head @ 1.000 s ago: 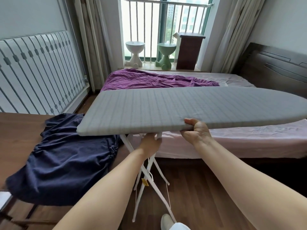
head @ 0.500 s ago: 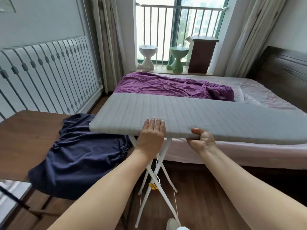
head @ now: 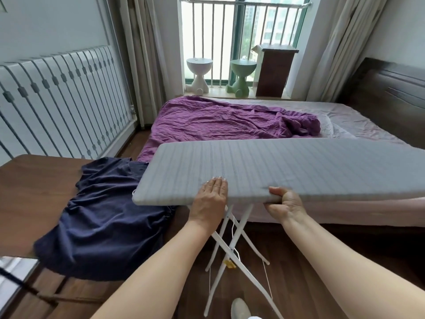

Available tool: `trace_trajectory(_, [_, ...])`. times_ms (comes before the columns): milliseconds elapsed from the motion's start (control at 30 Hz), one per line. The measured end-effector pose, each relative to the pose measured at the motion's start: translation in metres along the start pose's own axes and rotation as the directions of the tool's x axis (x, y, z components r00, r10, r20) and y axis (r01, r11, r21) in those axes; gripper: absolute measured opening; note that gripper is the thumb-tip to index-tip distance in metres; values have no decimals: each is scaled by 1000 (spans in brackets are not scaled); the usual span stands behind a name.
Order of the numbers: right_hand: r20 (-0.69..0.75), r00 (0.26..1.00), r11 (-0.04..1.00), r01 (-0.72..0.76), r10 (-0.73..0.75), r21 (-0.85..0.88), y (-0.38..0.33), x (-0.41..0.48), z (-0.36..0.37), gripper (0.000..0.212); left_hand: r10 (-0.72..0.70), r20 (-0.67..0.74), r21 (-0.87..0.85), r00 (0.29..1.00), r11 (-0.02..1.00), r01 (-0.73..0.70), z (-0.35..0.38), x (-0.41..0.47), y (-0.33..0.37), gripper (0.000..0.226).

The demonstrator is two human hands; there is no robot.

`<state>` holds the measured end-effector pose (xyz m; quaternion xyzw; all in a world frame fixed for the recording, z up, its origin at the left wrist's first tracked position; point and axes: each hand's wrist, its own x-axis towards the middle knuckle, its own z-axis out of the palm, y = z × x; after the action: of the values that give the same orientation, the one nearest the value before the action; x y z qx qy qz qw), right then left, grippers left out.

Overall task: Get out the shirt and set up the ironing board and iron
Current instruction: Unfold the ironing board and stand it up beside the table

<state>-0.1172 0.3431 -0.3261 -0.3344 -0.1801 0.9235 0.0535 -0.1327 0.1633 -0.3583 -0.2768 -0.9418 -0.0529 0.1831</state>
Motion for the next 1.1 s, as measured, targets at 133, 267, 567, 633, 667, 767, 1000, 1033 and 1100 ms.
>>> trace_trajectory(133, [-16, 998, 998, 58, -58, 18, -8, 0, -4, 37, 19, 40, 38, 999, 999, -20, 1, 7, 10, 56])
trace_trajectory(267, [-63, 997, 999, 43, -44, -13, -6, 5, -19, 33, 36, 96, 21, 995, 999, -38, 12, 0, 19, 58])
trace_trajectory(567, [-188, 979, 997, 76, -76, -8, -5, 17, -63, 31, 36, 189, -34, 981, 999, -30, 53, -24, 44, 63])
trace_trajectory(633, [-204, 976, 996, 84, -78, 22, -4, 20, -72, 31, 44, 212, -17, 976, 999, -42, 57, -23, 47, 60])
trace_trajectory(667, [-212, 974, 996, 83, -74, 36, -3, 21, -78, 31, 100, 251, -8, 963, 995, -101, 58, -23, 47, 57])
trace_trajectory(767, [-216, 975, 997, 63, -52, 42, 1, 27, -89, 31, 142, 309, 3, 941, 989, -151, 63, -21, 43, 53])
trace_trajectory(1000, [-228, 972, 998, 58, -56, -2, -8, 37, -101, 29, 182, 333, -20, 925, 982, -186, 67, -3, 46, 56])
trace_trajectory(1033, [-231, 972, 999, 50, -51, -7, -9, 40, -103, 29, 193, 346, -24, 918, 980, -197, 68, -1, 45, 59])
trace_trajectory(1100, [-229, 973, 999, 36, -41, -23, -10, 45, -107, 29, 192, 375, -52, 907, 981, -187, 72, -1, 43, 64])
